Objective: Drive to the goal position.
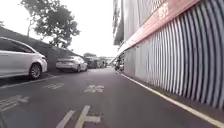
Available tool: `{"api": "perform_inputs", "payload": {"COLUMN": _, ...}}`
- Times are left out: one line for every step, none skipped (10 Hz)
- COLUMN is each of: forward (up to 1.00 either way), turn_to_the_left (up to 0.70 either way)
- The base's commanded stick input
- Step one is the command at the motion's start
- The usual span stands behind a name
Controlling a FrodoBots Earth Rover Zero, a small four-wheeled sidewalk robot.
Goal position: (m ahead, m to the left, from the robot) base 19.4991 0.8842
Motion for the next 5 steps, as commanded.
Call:
{"api": "perform_inputs", "payload": {"forward": 0.45, "turn_to_the_left": 0.00}}
{"api": "perform_inputs", "payload": {"forward": 0.45, "turn_to_the_left": 0.00}}
{"api": "perform_inputs", "payload": {"forward": 0.45, "turn_to_the_left": 0.00}}
{"api": "perform_inputs", "payload": {"forward": 0.45, "turn_to_the_left": 0.00}}
{"api": "perform_inputs", "payload": {"forward": 0.45, "turn_to_the_left": 0.00}}
